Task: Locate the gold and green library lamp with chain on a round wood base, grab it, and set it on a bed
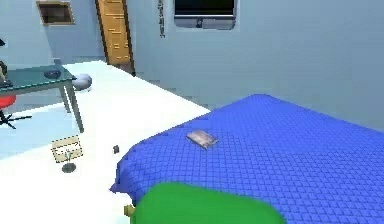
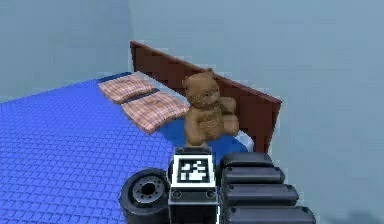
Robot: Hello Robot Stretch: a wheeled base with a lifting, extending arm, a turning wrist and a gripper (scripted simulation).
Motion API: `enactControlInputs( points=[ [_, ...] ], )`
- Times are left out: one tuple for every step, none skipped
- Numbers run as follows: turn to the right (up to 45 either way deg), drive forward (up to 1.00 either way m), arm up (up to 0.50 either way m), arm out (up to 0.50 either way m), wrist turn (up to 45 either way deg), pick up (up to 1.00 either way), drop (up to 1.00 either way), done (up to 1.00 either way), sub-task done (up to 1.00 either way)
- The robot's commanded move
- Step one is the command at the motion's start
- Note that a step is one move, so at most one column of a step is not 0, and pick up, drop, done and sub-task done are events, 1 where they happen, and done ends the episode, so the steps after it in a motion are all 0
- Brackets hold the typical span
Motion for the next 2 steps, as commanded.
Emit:
enactControlInputs(
  points=[
    [45.0, 0.0, 0.0, 0.0, 0.0, 0.0, 0.0, 0.0, 0.0],
    [45.0, 0.0, 0.0, 0.0, 0.0, 0.0, 0.0, 0.0, 0.0]
  ],
)
